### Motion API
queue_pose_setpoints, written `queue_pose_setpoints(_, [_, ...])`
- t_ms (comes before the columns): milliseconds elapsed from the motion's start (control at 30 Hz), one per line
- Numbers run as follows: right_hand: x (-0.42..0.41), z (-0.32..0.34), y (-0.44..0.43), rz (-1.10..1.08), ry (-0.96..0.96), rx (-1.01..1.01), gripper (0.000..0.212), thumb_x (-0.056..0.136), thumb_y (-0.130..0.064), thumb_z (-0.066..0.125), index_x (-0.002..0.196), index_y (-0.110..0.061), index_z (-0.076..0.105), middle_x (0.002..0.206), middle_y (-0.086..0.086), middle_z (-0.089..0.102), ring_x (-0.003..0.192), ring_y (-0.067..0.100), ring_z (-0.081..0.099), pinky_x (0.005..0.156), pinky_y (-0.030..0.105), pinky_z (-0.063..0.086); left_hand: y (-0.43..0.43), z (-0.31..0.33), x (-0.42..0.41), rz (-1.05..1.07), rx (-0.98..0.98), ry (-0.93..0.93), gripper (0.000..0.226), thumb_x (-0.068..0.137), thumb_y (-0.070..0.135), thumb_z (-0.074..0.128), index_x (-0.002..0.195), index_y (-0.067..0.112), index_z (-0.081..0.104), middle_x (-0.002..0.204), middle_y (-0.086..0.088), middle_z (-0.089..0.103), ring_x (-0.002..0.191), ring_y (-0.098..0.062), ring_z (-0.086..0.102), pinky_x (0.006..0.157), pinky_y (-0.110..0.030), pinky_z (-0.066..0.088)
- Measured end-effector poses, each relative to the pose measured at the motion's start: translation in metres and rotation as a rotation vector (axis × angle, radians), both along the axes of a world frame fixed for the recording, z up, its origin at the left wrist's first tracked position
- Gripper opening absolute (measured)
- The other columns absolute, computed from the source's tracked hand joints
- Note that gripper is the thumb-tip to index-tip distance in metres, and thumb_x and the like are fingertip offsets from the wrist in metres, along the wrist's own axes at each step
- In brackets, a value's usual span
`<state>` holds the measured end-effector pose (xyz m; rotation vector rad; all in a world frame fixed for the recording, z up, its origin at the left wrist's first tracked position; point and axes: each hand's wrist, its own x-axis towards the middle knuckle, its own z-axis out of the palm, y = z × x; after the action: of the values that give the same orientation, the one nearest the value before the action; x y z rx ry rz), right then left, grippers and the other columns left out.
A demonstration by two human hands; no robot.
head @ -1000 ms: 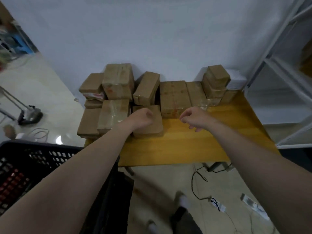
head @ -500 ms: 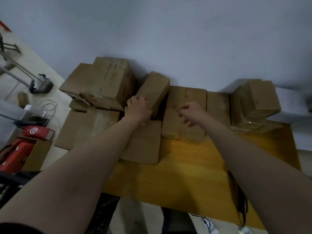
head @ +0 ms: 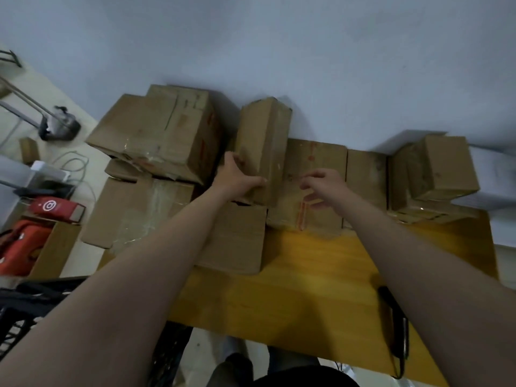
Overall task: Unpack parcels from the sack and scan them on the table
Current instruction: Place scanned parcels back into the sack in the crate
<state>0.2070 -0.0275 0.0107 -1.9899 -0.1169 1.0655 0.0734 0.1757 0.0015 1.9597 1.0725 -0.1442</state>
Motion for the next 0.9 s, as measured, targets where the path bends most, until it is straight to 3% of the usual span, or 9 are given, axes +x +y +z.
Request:
queue_pose_setpoints(67, [-0.009, 0.012, -0.005, -0.066, 0.039, 0.077, 0.027, 0.096, -0.030, 0.073, 0.121, -0.023, 0.069, 0.112, 0.001, 0.074, 0.092, 0.026, 0.075, 0.074, 0.042, 0.065, -0.003, 0.019, -0.011, -0.016, -0.198, -0.115, 0.081, 0.071, 0.044, 0.092, 0.126, 0.031, 0.034, 0.125, 0.003, 0.047, 0.103, -0.017, 0.060, 0.057, -0.016, 0.054])
queue_pose_setpoints(133, [-0.021, 0.027, -0.011, -0.128, 0.102, 0.167, 0.038, 0.091, -0.037, 0.077, 0.126, -0.025, 0.067, 0.113, -0.001, 0.076, 0.091, 0.025, 0.077, 0.071, 0.041, 0.065, -0.008, 0.034, -0.025, -0.057, -0.337, -0.130, 0.077, 0.071, 0.043, 0.092, 0.125, 0.034, 0.038, 0.125, 0.002, 0.052, 0.101, -0.020, 0.063, 0.049, -0.018, 0.054])
queue_pose_setpoints(300, [-0.070, 0.059, -0.031, -0.125, 0.109, 0.255, 0.047, 0.082, -0.046, 0.084, 0.125, -0.032, 0.070, 0.117, -0.002, 0.075, 0.095, 0.025, 0.077, 0.072, 0.042, 0.064, -0.015, 0.062, -0.075, -0.182, -0.508, -0.171, 0.065, 0.076, 0.037, 0.090, 0.117, 0.050, 0.042, 0.132, -0.001, 0.056, 0.113, -0.023, 0.063, 0.058, -0.028, 0.059])
queue_pose_setpoints(400, [-0.110, 0.074, -0.043, -0.117, 0.152, 0.273, 0.067, 0.072, -0.058, 0.087, 0.132, -0.036, 0.064, 0.127, 0.000, 0.068, 0.108, 0.033, 0.072, 0.080, 0.048, 0.063, -0.021, 0.080, -0.111, -0.252, -0.626, -0.201, 0.077, 0.073, 0.033, 0.090, 0.130, 0.043, 0.040, 0.135, -0.004, 0.055, 0.117, -0.029, 0.062, 0.070, -0.037, 0.062])
queue_pose_setpoints(500, [-0.149, 0.088, -0.053, -0.065, 0.189, 0.258, 0.087, 0.058, -0.065, 0.091, 0.133, -0.031, 0.064, 0.124, 0.005, 0.071, 0.105, 0.035, 0.073, 0.082, 0.049, 0.063, -0.027, 0.093, -0.145, -0.311, -0.692, -0.154, 0.092, 0.068, 0.031, 0.085, 0.145, 0.037, 0.033, 0.138, -0.006, 0.052, 0.121, -0.034, 0.058, 0.084, -0.048, 0.061])
queue_pose_setpoints(600, [-0.182, 0.099, -0.061, -0.038, 0.055, 0.192, 0.066, 0.070, -0.055, 0.090, 0.123, -0.023, 0.068, 0.109, 0.005, 0.078, 0.094, 0.029, 0.077, 0.079, 0.046, 0.063, -0.035, 0.102, -0.169, -0.328, -0.682, -0.090, 0.072, 0.081, 0.020, 0.074, 0.145, 0.029, 0.042, 0.139, -0.008, 0.055, 0.125, -0.037, 0.057, 0.098, -0.059, 0.054])
queue_pose_setpoints(700, [-0.203, 0.105, -0.070, -0.130, -0.083, 0.149, 0.040, 0.077, -0.039, 0.090, 0.103, -0.031, 0.061, 0.097, -0.002, 0.077, 0.088, 0.025, 0.076, 0.079, 0.044, 0.060, -0.049, 0.112, -0.181, -0.361, -0.465, -0.063, 0.044, 0.092, 0.010, 0.068, 0.134, 0.020, 0.056, 0.129, -0.003, 0.063, 0.123, -0.028, 0.059, 0.097, -0.054, 0.056])
queue_pose_setpoints(800, [-0.214, 0.110, -0.078, -0.181, -0.139, 0.136, 0.041, 0.078, -0.032, 0.090, 0.106, -0.030, 0.060, 0.091, -0.001, 0.076, 0.081, 0.024, 0.075, 0.070, 0.038, 0.056, -0.062, 0.119, -0.186, -0.307, -0.411, -0.107, 0.063, 0.089, 0.010, 0.071, 0.144, 0.024, 0.044, 0.122, -0.002, 0.064, 0.116, -0.025, 0.061, 0.094, -0.052, 0.056])
queue_pose_setpoints(900, [-0.216, 0.110, -0.087, -0.184, -0.219, 0.097, 0.043, 0.080, -0.029, 0.088, 0.114, -0.022, 0.061, 0.095, 0.002, 0.077, 0.079, 0.026, 0.076, 0.070, 0.039, 0.057, -0.079, 0.124, -0.183, -0.296, -0.441, -0.090, 0.082, 0.079, 0.037, 0.082, 0.149, 0.024, 0.042, 0.136, -0.001, 0.062, 0.123, -0.027, 0.059, 0.099, -0.061, 0.051])
